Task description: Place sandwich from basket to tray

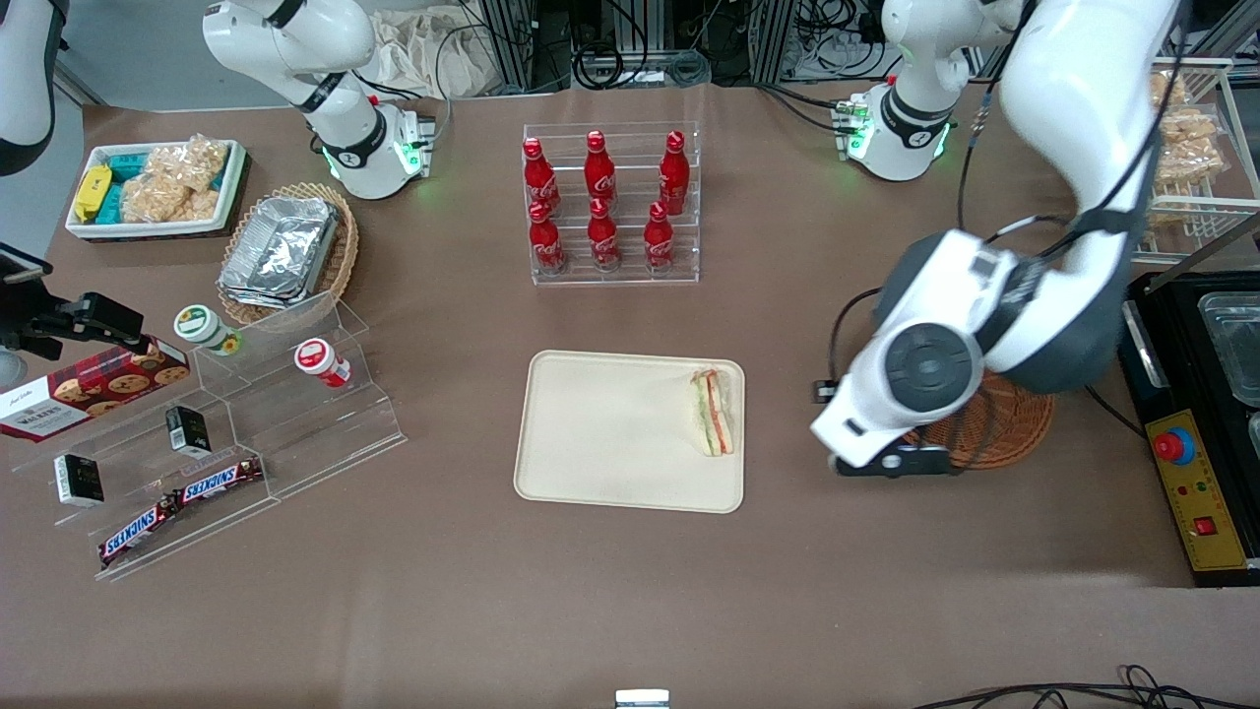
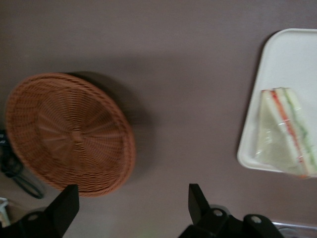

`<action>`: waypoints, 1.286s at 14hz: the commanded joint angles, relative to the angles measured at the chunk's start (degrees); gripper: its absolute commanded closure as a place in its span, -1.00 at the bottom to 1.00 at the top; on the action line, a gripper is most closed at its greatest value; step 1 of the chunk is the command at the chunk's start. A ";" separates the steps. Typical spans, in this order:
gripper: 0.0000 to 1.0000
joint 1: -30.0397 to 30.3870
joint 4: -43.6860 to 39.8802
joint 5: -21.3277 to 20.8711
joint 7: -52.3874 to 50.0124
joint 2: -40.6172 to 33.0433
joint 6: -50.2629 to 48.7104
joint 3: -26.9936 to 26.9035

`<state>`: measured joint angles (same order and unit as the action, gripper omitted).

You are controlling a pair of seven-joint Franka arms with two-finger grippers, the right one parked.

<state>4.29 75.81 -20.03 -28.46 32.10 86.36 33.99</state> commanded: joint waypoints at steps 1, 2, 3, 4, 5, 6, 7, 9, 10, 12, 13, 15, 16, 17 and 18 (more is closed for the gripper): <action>-0.96 5.79 4.43 3.50 6.55 -6.60 -1.63 0.03; -0.96 7.55 4.35 4.55 8.49 -7.74 -1.73 0.03; -0.97 9.23 4.17 5.44 10.16 -8.45 -1.73 0.03; -0.97 10.55 3.99 5.79 10.87 -8.89 -1.73 0.03; -0.97 11.43 3.47 5.80 11.14 -9.42 -1.64 0.03; -0.97 12.14 2.60 5.80 11.41 -9.68 -1.64 0.03; -0.97 13.10 1.89 5.88 12.54 -9.77 -1.81 0.03; -0.97 15.21 1.71 6.93 14.82 -10.56 -1.81 0.03; -0.98 16.52 1.79 7.55 15.79 -10.74 -1.81 0.03; -0.98 16.28 2.67 7.64 15.80 -13.80 -4.17 -1.02; -0.98 14.79 2.41 7.21 16.15 -13.47 -4.36 -2.60; -0.99 8.22 1.97 7.20 15.37 -13.38 -4.45 -9.86; -0.99 5.14 1.97 8.25 15.89 -13.90 -4.89 -14.78; -0.99 2.59 1.97 10.78 17.02 -14.34 -4.98 -19.00; -0.99 -0.05 1.97 13.15 20.34 -15.56 -4.98 -22.96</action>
<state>8.72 77.13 -10.48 -12.15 19.28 82.34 18.26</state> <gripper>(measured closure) 0.004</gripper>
